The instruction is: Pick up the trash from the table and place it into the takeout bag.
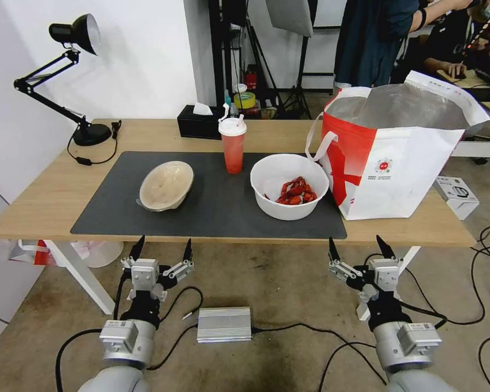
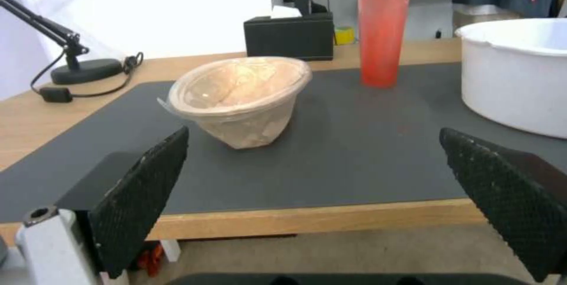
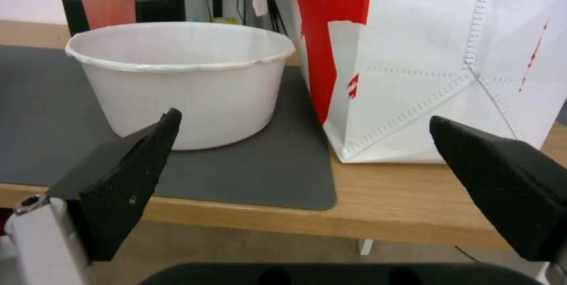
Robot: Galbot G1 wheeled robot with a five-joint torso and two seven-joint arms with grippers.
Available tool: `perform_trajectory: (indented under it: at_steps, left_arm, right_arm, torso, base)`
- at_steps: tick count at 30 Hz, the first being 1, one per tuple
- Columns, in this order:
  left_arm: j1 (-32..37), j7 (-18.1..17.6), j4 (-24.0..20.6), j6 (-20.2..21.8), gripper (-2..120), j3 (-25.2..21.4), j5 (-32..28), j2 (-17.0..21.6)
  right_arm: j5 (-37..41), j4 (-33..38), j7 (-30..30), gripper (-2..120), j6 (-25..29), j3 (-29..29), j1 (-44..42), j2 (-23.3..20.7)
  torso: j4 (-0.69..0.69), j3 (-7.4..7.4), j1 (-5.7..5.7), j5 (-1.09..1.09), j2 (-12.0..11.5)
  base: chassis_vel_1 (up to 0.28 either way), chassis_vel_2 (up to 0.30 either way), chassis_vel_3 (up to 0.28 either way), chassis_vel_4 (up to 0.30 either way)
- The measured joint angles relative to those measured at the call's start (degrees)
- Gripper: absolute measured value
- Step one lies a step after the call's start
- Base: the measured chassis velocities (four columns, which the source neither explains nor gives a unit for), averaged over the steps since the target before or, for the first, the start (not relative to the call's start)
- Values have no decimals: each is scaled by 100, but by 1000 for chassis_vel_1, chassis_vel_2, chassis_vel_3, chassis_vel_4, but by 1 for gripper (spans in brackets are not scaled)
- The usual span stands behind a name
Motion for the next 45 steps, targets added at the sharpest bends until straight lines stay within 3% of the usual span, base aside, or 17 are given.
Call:
perform_trajectory:
  at_steps: [30, 33, 38, 45]
  left_arm:
    - [-5, 0, 1, -17, 100, -7, 0, -1]
    - [-116, -10, 43, -370, 100, -186, 0, -49]
    - [-171, -12, 66, -535, 100, -266, 0, -72]
    - [-570, -59, 223, -1789, 100, -884, -15, -252]
  right_arm:
    - [-1, 0, 0, 100, 7, -2, 0, 1]
    - [-128, -52, 9, 100, 335, -93, 39, 43]
    - [-326, -158, 46, 100, 834, -232, 104, 113]
    - [-859, -428, 151, 100, 2179, -618, 279, 302]
  torso:
    - [0, 0, 0, 0, 0]
    - [0, 0, -1, 0, 0]
    - [1, 0, 0, -2, 0]
    - [0, 0, 0, -1, 0]
  base:
    - [0, 0, 0, 0]
    - [0, 0, 0, 0]
    - [0, 0, 0, 0]
    - [0, 0, 0, 0]
